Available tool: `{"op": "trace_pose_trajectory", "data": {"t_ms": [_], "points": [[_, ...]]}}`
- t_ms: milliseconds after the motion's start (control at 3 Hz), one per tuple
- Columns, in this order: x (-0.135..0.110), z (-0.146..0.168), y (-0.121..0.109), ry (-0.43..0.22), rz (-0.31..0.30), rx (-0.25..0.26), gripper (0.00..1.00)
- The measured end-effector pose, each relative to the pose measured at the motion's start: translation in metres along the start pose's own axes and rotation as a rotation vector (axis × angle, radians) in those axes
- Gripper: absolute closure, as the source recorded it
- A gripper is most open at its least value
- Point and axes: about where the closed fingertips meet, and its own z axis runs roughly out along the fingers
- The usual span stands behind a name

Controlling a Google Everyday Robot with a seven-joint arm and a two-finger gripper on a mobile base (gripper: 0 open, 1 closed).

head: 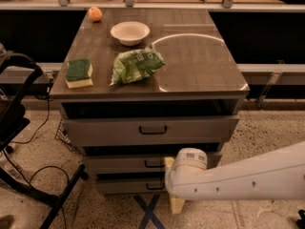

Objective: Open middle drawer

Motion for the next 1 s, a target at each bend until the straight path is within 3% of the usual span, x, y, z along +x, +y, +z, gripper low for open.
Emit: {"op": "trace_pose_trajectory", "data": {"t_ms": [667,1000], "points": [[-0.033,0.074,-0.017,-0.081,0.003,-0.042,0.0],[-0.034,0.111,-0.018,-0.085,0.02,-0.077,0.03]]}}
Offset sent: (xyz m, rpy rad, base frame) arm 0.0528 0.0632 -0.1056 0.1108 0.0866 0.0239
